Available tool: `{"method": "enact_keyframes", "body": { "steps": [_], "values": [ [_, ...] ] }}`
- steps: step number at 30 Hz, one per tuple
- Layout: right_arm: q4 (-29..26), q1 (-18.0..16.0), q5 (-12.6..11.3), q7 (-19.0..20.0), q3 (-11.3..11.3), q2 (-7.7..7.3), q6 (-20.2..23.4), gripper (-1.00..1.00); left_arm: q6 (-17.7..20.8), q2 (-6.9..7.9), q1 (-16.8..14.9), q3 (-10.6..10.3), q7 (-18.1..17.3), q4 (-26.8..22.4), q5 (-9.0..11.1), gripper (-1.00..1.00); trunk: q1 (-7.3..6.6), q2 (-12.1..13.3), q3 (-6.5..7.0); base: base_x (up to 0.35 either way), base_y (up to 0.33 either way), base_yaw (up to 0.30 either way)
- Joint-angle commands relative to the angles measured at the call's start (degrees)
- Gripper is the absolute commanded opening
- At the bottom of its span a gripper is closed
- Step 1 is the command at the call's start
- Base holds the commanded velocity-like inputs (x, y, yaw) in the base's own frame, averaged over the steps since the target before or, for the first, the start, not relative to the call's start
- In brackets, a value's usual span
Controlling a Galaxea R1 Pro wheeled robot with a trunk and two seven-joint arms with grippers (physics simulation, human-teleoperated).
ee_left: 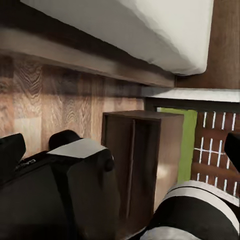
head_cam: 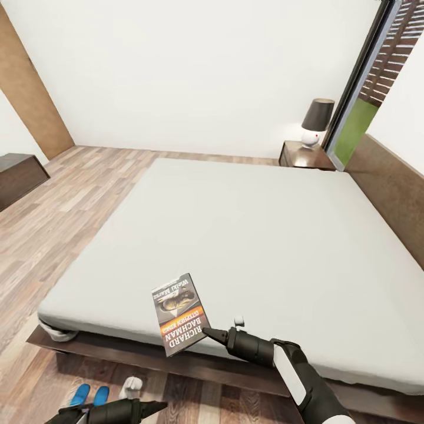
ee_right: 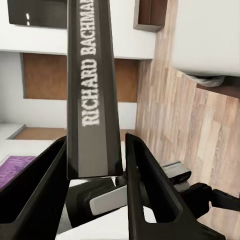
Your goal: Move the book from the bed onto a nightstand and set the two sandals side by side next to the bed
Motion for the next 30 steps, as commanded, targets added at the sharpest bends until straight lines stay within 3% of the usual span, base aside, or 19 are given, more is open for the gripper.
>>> {"method": "enact_keyframes", "body": {
  "steps": [1, 5, 8, 30],
  "values": [
    [0.0, 0.0, -0.5, 0.0, 0.0, -0.01, 0.4, -1.00, 0.3, 0.30, 0.2, 0.6, 0.4, 0.3, -0.6, 1.00, 0.00, 0.0, 0.03, 0.000, 0.000, 0.232],
    [0.0, 0.0, -0.5, 0.1, 0.0, -0.01, 0.4, -1.00, -6.6, 2.81, 2.5, 0.5, 10.1, 5.4, -0.6, 1.00, 0.00, 0.0, 0.29, 0.000, 0.000, 0.232],
    [0.0, 0.0, -0.5, 0.1, 0.0, -0.02, 0.4, -1.00, -9.0, 3.39, 3.6, 0.5, 13.3, 6.8, -0.6, 1.00, 0.00, 0.0, 0.49, 0.000, 0.000, 0.232],
    [0.0, 0.0, -0.5, -0.2, 0.0, -0.01, 0.4, -1.00, -10.1, 3.21, 5.0, 0.4, 14.7, 7.1, -0.8, 1.00, 0.00, 0.0, 1.92, 0.000, 0.000, 0.232]
  ]
}}
